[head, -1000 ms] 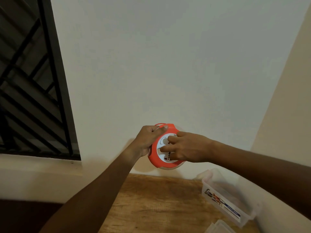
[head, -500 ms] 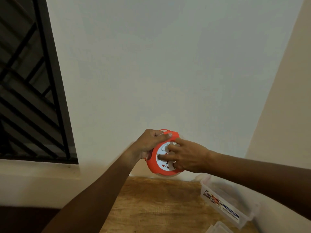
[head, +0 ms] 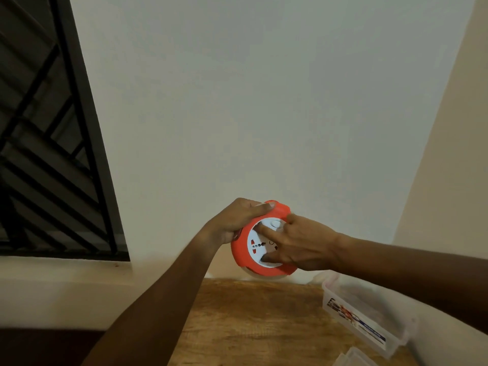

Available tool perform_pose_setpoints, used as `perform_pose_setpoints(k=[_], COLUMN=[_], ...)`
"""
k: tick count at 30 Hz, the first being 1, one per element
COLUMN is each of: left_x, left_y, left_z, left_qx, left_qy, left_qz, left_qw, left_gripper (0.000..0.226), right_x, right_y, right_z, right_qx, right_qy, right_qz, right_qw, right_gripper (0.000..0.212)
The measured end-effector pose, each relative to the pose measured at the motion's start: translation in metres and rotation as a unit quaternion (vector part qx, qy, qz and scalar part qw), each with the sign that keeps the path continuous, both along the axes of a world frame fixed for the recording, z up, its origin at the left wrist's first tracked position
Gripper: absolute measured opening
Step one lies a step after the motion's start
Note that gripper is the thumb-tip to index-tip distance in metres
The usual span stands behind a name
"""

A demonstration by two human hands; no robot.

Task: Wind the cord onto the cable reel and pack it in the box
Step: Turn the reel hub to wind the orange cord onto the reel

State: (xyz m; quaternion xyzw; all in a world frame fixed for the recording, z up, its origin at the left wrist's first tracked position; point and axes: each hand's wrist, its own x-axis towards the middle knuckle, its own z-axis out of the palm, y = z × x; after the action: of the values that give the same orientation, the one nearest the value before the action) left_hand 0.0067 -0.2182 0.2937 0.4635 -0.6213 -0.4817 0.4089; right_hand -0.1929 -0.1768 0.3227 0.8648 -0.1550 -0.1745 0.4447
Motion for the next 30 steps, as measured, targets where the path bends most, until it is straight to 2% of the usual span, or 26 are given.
perform_pose_setpoints(k=[7,13,17,30], left_x=[-0.004,-0.004,-0.008,-0.01], left_y=[-0.001,-0.003,-0.005,-0.007], left_z=[-0.008,-0.011,-0.01,-0.012], left_qx=[-0.026,-0.007,-0.019,-0.025], left_qy=[0.119,0.23,0.226,0.218], left_qz=[0.033,0.076,0.112,0.14], left_qw=[0.992,0.97,0.967,0.966], left_gripper=[0.039,0.043,0.052,0.037], right_x=[-0.003,0.003,0.01,0.026], right_y=[-0.01,-0.013,-0.012,-0.018], right_z=[-0.003,0.003,-0.002,-0.032], right_qx=[0.0,0.054,0.066,0.08], right_qy=[-0.036,-0.164,-0.232,-0.351], right_qz=[-0.027,-0.091,-0.111,-0.147], right_qw=[0.999,0.981,0.964,0.921], right_gripper=[0.059,0.062,0.063,0.06])
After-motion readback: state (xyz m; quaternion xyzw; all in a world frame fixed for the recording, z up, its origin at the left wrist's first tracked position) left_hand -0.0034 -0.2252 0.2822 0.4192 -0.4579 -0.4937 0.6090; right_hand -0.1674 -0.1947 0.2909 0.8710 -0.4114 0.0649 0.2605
